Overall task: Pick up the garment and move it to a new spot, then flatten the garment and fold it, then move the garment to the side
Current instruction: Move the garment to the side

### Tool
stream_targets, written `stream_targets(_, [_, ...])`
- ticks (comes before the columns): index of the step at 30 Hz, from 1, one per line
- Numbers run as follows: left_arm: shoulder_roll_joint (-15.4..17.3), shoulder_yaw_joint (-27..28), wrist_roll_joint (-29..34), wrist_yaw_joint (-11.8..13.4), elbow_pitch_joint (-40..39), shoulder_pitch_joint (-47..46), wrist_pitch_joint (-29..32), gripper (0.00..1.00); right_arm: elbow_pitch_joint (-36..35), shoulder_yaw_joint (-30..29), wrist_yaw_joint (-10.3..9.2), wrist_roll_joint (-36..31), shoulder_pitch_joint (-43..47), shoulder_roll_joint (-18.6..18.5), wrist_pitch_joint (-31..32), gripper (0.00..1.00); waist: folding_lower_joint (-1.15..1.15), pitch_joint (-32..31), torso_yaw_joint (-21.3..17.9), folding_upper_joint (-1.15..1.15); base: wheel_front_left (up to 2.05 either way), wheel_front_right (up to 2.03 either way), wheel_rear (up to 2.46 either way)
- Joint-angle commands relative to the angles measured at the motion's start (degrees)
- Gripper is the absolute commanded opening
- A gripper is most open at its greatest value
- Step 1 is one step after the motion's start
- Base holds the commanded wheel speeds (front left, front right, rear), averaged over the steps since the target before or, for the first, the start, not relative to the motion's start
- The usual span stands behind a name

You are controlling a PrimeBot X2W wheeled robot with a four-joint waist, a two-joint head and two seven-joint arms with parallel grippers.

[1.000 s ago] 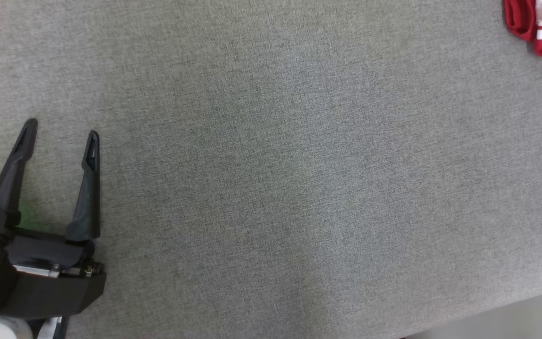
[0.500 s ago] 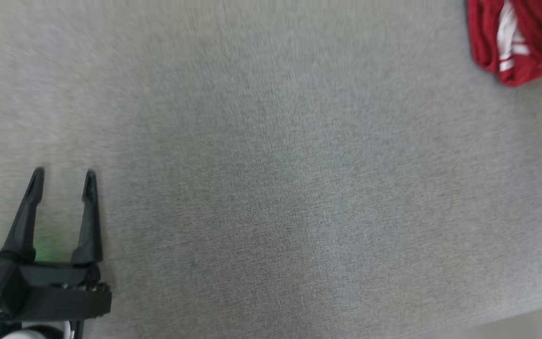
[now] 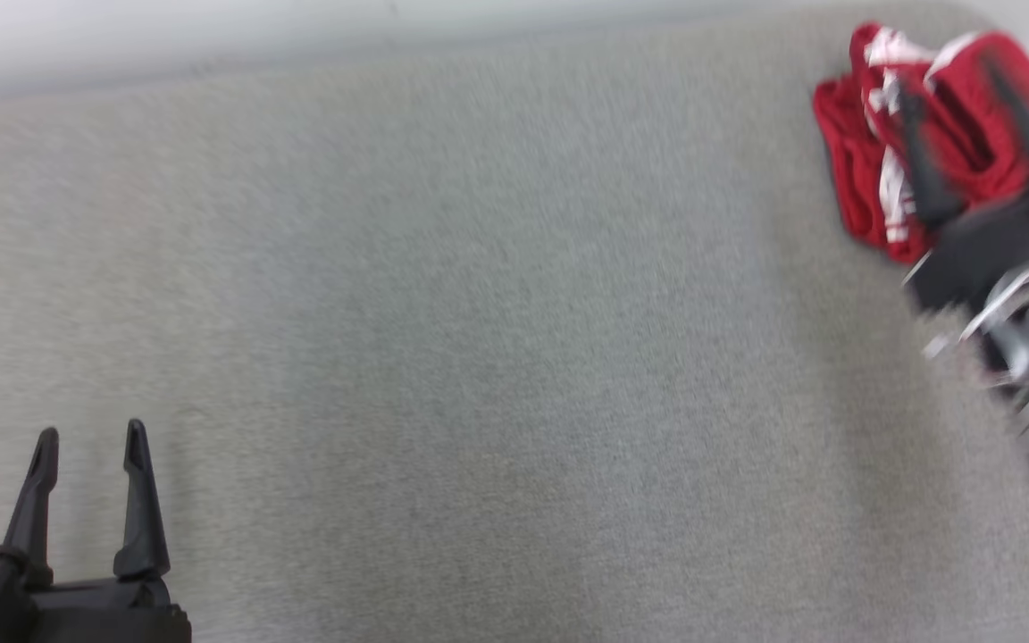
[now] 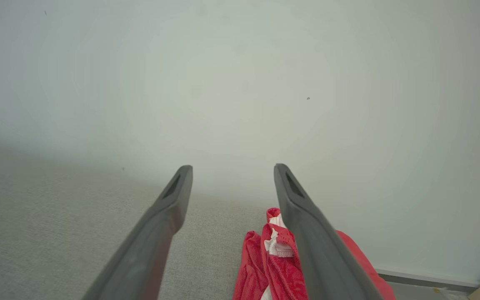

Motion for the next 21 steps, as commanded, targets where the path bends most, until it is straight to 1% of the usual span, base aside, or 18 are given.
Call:
stream_targets(1, [-0.13, 0.20, -0.29, 0.21, 0.32, 0.79, -0.38, 1.00, -1.23, -1.04, -0.19, -0.61, 2.31, 0.97, -0.36, 1.00, 0.01, -4.50, 2.68, 0.00, 0.00, 0.00, 0.00])
stream_targets(6, [-0.44, -0.02, -0.60, -0.05, 1.83, 1.14, -0.53, 1.00, -8.56, -4.84, -0.19, -3.41, 12.90, 5.75, -0.42, 1.00, 0.01, -6.55, 4.51, 0.00, 0.00, 0.00, 0.00])
stream_targets(13, [-0.99, -0.50, -0.70, -0.19, 3.64, 1.37, -0.81, 1.00, -17.59, -11.57, -0.19, -5.33, 25.56, 12.45, -0.25, 1.00, 0.01, -8.65, 6.82, 0.00, 0.00, 0.00, 0.00])
stream_targets(21, [-1.43, -0.78, -0.61, -0.33, 5.62, 2.70, -0.94, 1.00, -26.39, -16.91, -0.19, -9.61, 38.01, 18.47, 1.05, 1.00, 0.01, -11.66, 8.65, 0.00, 0.00, 0.00, 0.00])
